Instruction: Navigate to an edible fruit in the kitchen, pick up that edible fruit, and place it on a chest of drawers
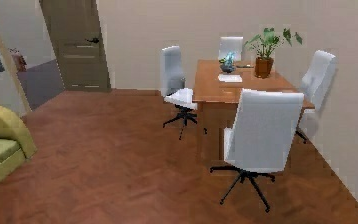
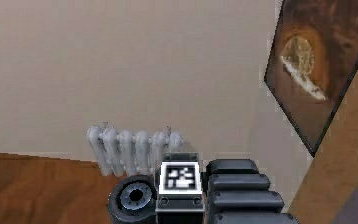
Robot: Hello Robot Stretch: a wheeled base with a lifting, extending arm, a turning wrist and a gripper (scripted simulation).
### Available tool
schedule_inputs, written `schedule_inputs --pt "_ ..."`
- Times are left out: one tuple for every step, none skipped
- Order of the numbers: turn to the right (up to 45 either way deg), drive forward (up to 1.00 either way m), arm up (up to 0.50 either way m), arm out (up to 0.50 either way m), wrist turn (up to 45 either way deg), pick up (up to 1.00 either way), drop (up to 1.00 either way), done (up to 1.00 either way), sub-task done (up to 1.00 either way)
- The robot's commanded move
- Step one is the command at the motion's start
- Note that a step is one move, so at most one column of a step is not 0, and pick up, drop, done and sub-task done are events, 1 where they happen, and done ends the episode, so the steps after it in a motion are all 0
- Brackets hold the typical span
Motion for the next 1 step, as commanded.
schedule_inputs --pt "-24.0 0.0 0.0 0.0 0.0 0.0 0.0 0.0 0.0"
